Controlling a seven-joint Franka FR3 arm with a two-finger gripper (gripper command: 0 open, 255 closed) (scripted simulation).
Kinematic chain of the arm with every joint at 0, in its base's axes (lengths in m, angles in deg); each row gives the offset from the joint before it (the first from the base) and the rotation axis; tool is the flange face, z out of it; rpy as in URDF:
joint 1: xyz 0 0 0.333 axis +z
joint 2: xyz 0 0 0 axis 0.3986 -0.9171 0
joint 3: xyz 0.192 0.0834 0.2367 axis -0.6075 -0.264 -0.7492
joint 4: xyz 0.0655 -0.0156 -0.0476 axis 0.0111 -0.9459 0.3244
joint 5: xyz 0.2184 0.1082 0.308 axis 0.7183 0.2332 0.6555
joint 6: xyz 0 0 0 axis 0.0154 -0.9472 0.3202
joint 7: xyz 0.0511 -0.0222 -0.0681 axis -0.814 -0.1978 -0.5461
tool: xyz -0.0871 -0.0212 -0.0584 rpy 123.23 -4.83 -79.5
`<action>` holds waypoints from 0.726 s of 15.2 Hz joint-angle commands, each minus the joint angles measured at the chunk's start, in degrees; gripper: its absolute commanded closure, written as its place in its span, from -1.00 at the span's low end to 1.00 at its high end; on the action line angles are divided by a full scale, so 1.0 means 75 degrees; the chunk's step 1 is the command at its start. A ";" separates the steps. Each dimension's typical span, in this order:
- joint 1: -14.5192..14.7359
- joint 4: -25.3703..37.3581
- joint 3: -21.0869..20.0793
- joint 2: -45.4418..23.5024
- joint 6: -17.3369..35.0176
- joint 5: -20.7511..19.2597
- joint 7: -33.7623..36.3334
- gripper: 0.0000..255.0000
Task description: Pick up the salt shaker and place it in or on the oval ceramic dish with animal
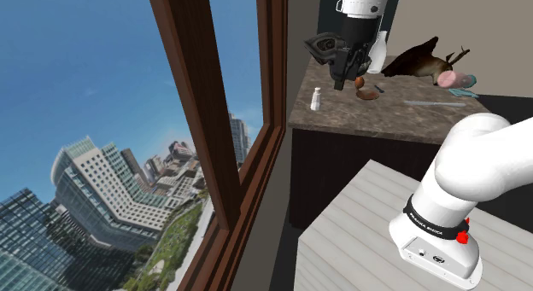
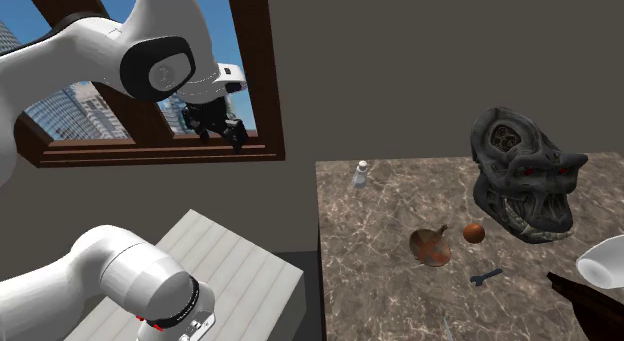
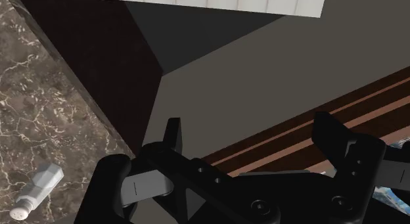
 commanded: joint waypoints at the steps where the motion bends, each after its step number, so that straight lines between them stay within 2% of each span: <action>1: 0.0000 0.0000 0.0000 0.0000 0.0000 0.0000 0.0000 -1.00; 11: -0.0365 0.0764 0.1172 -0.2369 0.1525 -0.0449 -0.1182 -1.00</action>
